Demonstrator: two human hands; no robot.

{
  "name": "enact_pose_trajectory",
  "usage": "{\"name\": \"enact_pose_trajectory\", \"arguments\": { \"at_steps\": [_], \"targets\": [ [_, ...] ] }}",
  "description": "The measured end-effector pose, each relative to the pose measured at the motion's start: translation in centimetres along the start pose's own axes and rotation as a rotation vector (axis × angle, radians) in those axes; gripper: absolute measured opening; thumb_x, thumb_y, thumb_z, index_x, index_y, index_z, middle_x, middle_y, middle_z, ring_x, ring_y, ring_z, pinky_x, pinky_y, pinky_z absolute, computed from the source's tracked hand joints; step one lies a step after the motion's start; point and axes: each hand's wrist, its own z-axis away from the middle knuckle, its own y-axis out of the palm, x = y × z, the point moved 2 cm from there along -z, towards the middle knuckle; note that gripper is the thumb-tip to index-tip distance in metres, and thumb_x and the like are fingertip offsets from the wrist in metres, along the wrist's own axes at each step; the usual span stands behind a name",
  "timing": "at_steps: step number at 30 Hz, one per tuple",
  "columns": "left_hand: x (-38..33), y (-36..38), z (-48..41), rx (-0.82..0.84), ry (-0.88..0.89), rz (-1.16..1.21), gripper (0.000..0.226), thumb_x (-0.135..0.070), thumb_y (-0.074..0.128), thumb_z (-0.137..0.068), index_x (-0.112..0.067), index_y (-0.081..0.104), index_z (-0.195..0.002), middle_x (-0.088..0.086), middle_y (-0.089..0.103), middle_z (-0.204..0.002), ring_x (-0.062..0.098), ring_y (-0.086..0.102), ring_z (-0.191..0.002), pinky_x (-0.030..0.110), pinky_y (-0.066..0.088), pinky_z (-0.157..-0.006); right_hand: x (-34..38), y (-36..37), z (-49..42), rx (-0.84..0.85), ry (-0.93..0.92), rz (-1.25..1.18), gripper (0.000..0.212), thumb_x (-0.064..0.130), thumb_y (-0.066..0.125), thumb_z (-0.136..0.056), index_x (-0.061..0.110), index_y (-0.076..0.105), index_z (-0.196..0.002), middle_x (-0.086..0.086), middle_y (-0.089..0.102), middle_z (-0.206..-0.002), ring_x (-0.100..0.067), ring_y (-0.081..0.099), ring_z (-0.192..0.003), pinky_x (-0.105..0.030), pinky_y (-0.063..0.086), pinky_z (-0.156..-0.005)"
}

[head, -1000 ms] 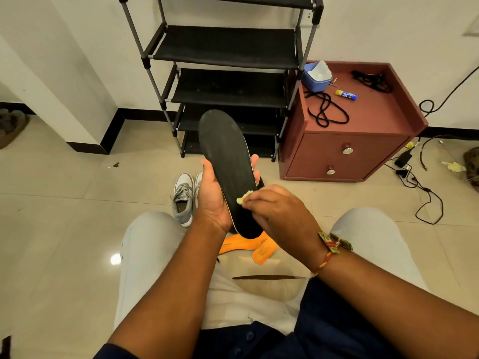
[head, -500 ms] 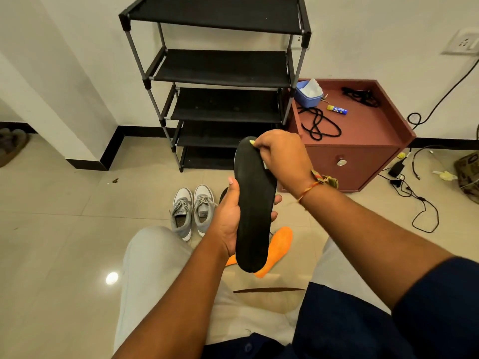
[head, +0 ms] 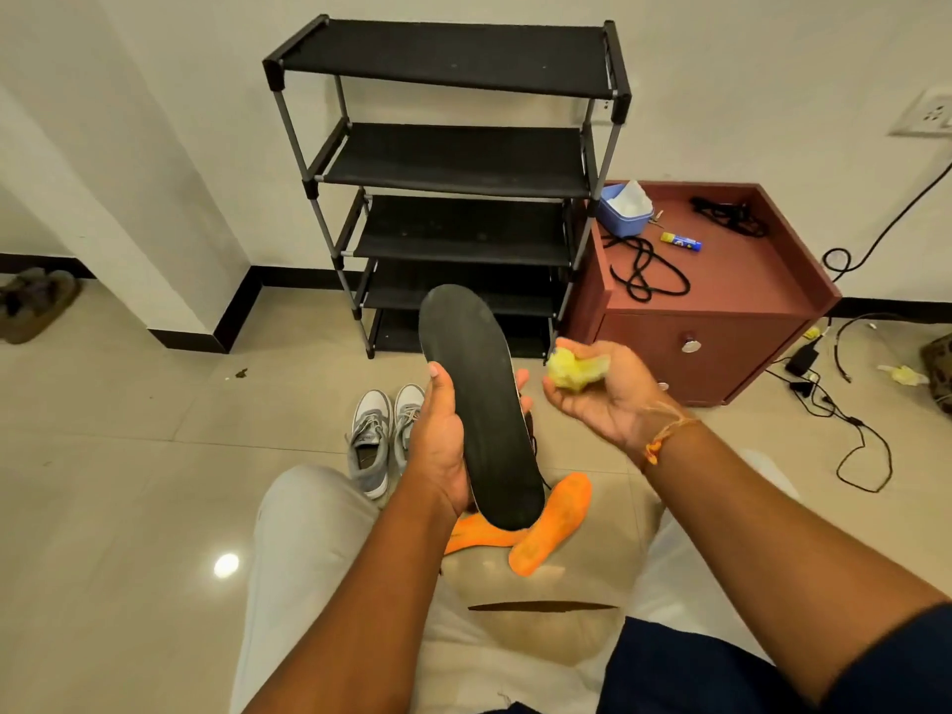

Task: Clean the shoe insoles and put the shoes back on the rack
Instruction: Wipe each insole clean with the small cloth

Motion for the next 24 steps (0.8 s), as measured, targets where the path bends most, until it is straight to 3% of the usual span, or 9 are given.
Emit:
{"name": "enact_pose_trajectory", "arguments": {
  "at_steps": [2,5,7,9,12,15,20,24],
  "targets": [
    [-0.4,-0.1,-0.7,-0.064,0.108,-0.042,0.055,-0.057,0.038,-0.103,-0.019,0.056,-0.138,0.017,0.07,-0.125,0.032,0.072,-0.103,0.044,0.061,-0.076,-1.9,-0.7,0.8,0.009,0.11,-0.034,0.026,0.02,0.042,-0.097,0.003,0.061,-0.099,-0.014,0.059,-0.092,-0.024,0.057,-0.08,-0.036,0.054,-0.071],
    [-1.2,-0.1,-2.1,-0.213,0.169,-0.098,0.039,-0.044,0.045,-0.106,-0.021,0.057,-0.135,0.01,0.071,-0.123,0.032,0.068,-0.112,0.049,0.059,-0.087,-4.2,-1.4,2.0,-0.003,0.163,0.292,0.04,0.041,0.046,-0.102,0.006,0.063,-0.097,-0.012,0.065,-0.085,-0.021,0.062,-0.074,-0.032,0.053,-0.067],
    [-1.8,0.0,-3.1,-0.266,0.179,-0.145,0.036,-0.042,0.046,-0.106,-0.023,0.056,-0.135,0.005,0.069,-0.123,0.028,0.067,-0.111,0.045,0.059,-0.083,-5.1,-1.4,2.7,-0.005,0.153,0.563,0.046,0.051,0.048,-0.1,0.01,0.069,-0.1,-0.008,0.07,-0.088,-0.018,0.061,-0.081,-0.032,0.05,-0.073],
    [-2.2,0.4,-4.1,-0.296,0.184,-0.226,0.032,-0.043,0.045,-0.106,-0.026,0.054,-0.132,0.001,0.067,-0.121,0.024,0.066,-0.108,0.039,0.057,-0.074,-5.3,-1.3,3.2,0.045,0.151,0.717,0.048,0.057,0.05,-0.096,0.015,0.073,-0.104,-0.002,0.075,-0.094,-0.013,0.057,-0.081,-0.029,0.044,-0.069],
    [-2.4,0.7,-5.9,-0.321,0.175,-0.319,0.026,-0.044,0.042,-0.107,-0.028,0.05,-0.126,-0.002,0.065,-0.115,0.019,0.064,-0.101,0.035,0.053,-0.066,-5.2,-1.6,2.4,0.114,0.06,0.815,0.046,0.05,0.055,-0.096,0.008,0.071,-0.104,0.0,0.073,-0.086,-0.013,0.05,-0.074,-0.024,0.039,-0.058],
    [-2.4,0.7,-8.0,-0.325,0.141,-0.382,0.028,-0.044,0.042,-0.107,-0.026,0.049,-0.128,-0.001,0.063,-0.115,0.02,0.063,-0.101,0.036,0.053,-0.066,-5.3,-2.0,1.1,0.127,-0.004,0.79,0.04,0.04,0.057,-0.098,0.003,0.069,-0.106,-0.019,0.07,-0.098,-0.02,0.049,-0.077,-0.024,0.037,-0.052],
    [-1.2,0.1,-11.5,-0.322,0.056,-0.505,0.027,-0.036,0.049,-0.106,-0.02,0.053,-0.127,0.002,0.065,-0.115,0.019,0.063,-0.099,0.034,0.053,-0.065,-6.5,-3.5,-2.0,0.053,-0.026,0.834,0.031,0.037,0.056,-0.1,0.011,0.072,-0.104,-0.005,0.075,-0.101,-0.021,0.058,-0.07,-0.024,0.042,-0.053],
    [1.5,-2.2,-15.3,-0.323,-0.125,-0.649,0.028,-0.016,0.054,-0.103,-0.012,0.055,-0.131,0.013,0.067,-0.124,0.025,0.066,-0.103,0.036,0.057,-0.073,-8.6,-6.2,-6.3,-0.08,-0.011,0.88,0.042,0.04,0.057,-0.099,-0.001,0.066,-0.098,-0.015,0.057,-0.078,-0.015,0.045,-0.059,-0.026,0.038,-0.053]
  ]
}}
